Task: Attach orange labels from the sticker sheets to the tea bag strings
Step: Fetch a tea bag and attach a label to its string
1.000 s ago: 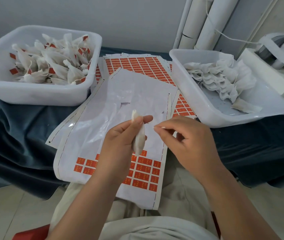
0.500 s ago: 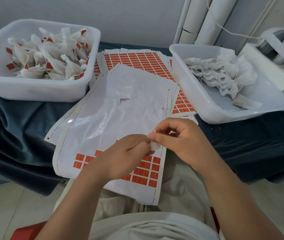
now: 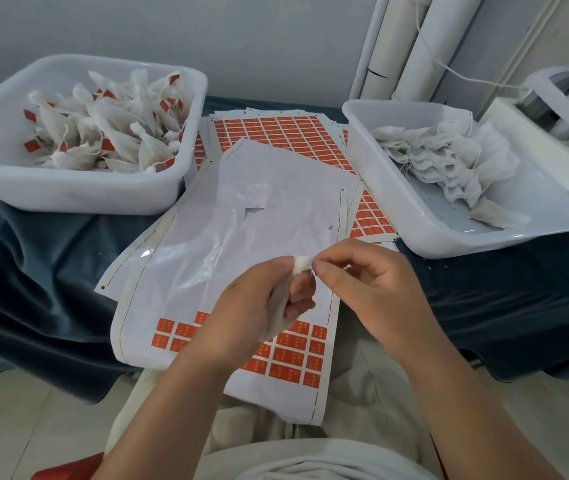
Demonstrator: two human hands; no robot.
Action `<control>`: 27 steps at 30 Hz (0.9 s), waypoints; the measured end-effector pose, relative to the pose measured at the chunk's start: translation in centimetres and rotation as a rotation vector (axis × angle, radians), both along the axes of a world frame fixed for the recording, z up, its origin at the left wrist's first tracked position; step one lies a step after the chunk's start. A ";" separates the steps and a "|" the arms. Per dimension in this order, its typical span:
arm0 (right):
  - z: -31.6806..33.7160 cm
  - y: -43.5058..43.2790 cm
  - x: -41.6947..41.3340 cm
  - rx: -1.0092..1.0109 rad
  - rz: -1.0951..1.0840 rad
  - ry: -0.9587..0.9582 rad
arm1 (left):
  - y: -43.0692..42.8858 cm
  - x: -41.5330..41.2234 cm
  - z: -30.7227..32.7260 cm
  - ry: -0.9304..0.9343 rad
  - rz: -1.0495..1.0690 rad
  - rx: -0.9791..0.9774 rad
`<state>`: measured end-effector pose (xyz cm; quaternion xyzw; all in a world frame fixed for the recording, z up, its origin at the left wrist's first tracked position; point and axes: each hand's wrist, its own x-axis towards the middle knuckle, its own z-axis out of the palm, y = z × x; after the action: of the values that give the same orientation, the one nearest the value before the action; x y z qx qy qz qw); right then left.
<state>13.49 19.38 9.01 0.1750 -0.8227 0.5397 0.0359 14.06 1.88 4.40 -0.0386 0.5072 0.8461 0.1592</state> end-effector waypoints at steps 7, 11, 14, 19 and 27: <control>-0.4 0.3 -0.1 0.369 -0.034 0.428 | 0.2 0.0 2.3 -0.076 -0.164 -0.358; -0.4 0.3 0.0 0.340 -0.036 0.408 | 0.3 -0.6 2.6 -0.093 -0.163 -0.343; -0.2 0.0 0.1 -0.002 0.072 -0.041 | -0.4 0.0 2.5 -0.002 -0.212 -0.097; -1.1 0.3 -0.9 -0.317 0.146 -0.555 | -0.5 0.3 2.0 -0.006 -0.286 0.057; -0.6 2.5 -1.4 -0.020 0.205 -0.449 | -0.1 0.3 1.6 -0.075 -0.325 0.163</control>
<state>12.09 21.91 8.38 0.1327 -0.7826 0.5741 -0.2011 14.33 1.82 6.04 0.0251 0.4303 0.8454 0.3154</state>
